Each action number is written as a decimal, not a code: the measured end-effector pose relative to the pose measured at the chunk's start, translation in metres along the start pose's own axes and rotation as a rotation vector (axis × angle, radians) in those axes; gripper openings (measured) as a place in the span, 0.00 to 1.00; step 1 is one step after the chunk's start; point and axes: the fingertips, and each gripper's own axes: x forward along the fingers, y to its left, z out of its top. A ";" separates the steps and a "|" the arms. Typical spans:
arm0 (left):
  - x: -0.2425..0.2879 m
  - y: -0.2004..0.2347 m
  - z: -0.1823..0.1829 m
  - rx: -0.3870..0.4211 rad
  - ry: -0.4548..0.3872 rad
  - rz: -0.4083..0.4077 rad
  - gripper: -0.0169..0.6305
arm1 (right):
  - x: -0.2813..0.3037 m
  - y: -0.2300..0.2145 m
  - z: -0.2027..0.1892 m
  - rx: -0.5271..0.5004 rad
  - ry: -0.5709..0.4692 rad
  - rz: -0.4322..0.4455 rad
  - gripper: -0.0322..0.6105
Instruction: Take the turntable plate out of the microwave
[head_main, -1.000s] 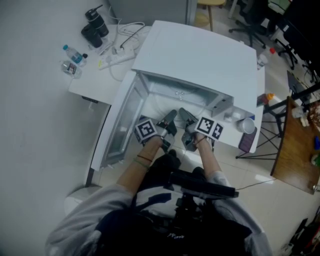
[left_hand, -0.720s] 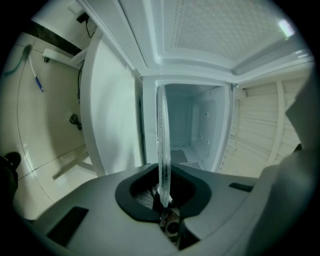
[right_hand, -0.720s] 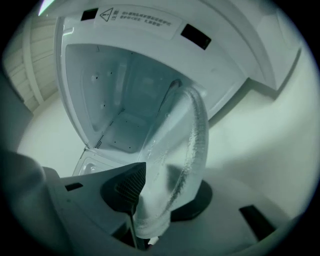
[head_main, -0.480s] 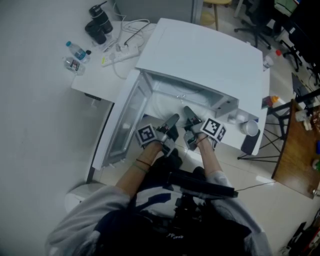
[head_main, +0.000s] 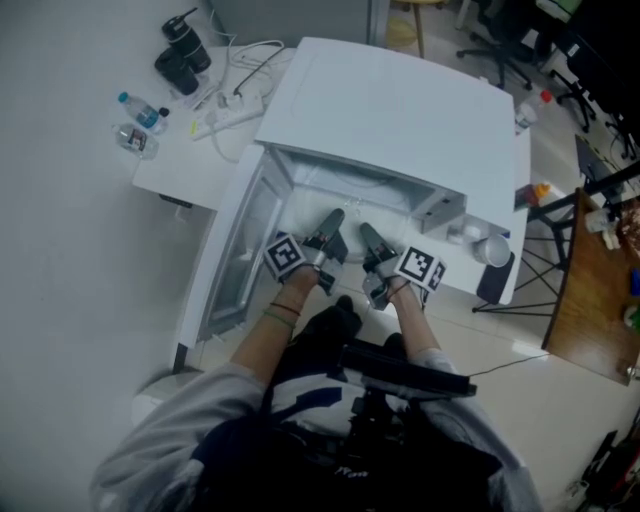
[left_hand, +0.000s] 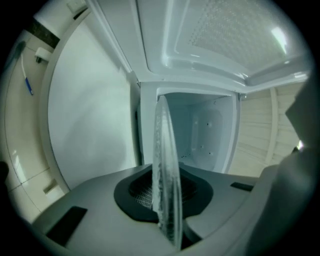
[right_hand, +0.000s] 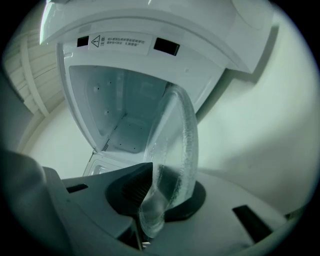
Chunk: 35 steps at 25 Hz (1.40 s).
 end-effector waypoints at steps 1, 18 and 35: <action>-0.001 0.000 -0.002 0.009 0.008 0.000 0.10 | -0.001 -0.002 -0.001 -0.008 -0.001 0.000 0.14; -0.047 -0.027 -0.039 0.053 -0.052 0.005 0.09 | -0.052 0.023 -0.037 -0.208 0.068 0.021 0.17; -0.142 -0.082 -0.152 0.100 -0.170 -0.024 0.08 | -0.180 0.059 -0.111 -0.300 0.170 0.168 0.19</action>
